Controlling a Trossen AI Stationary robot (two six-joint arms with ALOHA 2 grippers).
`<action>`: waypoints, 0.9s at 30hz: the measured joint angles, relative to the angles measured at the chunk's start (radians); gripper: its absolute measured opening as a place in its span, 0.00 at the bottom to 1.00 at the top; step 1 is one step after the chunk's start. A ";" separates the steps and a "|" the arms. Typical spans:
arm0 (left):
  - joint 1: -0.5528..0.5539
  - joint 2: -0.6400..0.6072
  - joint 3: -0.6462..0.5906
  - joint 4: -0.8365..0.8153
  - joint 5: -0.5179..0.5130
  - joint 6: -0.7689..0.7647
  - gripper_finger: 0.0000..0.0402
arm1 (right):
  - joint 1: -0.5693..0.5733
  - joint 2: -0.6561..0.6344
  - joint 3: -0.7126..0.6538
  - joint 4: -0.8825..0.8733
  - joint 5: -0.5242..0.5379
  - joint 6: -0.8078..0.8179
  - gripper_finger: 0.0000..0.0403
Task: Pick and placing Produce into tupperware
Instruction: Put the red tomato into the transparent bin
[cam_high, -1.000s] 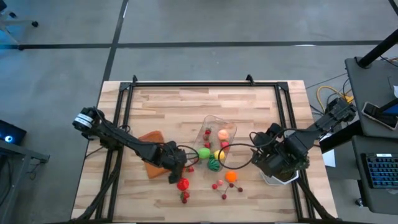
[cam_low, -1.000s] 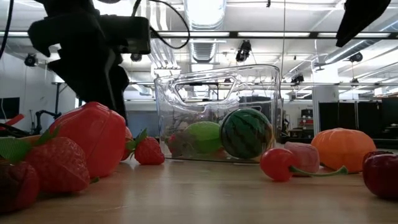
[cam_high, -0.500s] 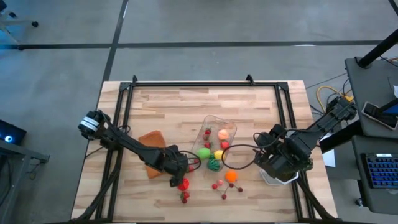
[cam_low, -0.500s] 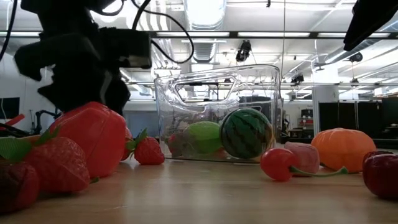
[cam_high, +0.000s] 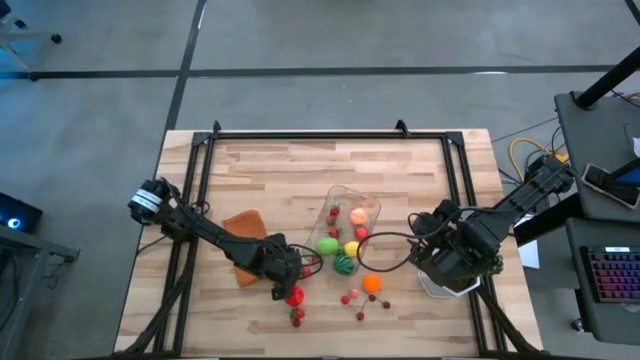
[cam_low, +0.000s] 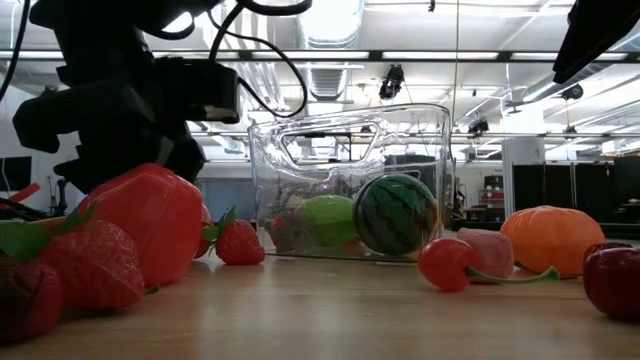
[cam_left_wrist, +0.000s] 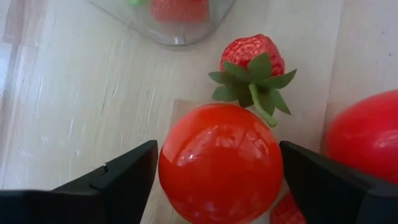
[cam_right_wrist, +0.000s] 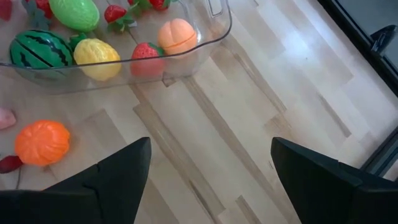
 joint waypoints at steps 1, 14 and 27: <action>0.000 0.002 0.000 0.000 0.000 0.000 0.77 | 0.000 0.000 0.000 0.000 0.000 0.000 0.81; 0.000 0.002 0.003 -0.005 -0.003 0.001 0.61 | 0.000 0.000 -0.004 0.003 0.002 0.000 0.81; 0.003 -0.072 0.288 -0.449 -0.186 0.175 0.61 | 0.000 -0.002 -0.002 0.004 0.041 -0.012 0.81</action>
